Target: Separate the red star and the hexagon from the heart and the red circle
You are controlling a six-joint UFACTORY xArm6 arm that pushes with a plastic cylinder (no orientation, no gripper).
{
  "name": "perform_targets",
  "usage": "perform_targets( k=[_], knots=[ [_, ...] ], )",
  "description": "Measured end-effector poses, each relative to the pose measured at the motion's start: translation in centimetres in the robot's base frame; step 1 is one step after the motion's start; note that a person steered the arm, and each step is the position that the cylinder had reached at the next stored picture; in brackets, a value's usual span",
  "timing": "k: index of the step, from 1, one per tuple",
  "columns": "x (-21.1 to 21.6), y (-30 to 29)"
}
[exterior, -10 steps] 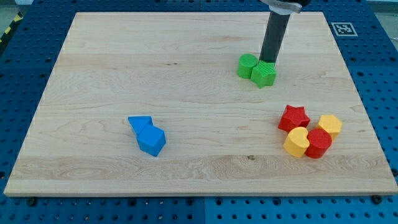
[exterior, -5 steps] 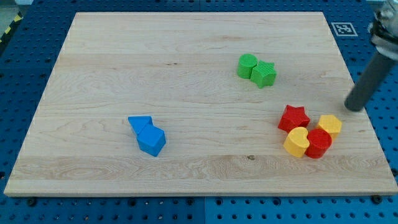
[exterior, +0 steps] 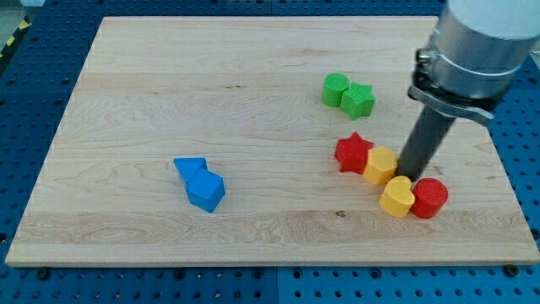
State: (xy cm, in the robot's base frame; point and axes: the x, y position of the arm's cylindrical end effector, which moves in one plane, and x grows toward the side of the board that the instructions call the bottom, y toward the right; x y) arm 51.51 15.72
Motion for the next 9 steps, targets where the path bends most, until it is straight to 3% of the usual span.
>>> perform_targets(
  k=[3, 6, 7, 9],
  knots=[
    [-1.1, -4.5],
    [-1.3, -17.8],
    [-1.3, -17.1],
    [-6.7, -15.4]
  ],
)
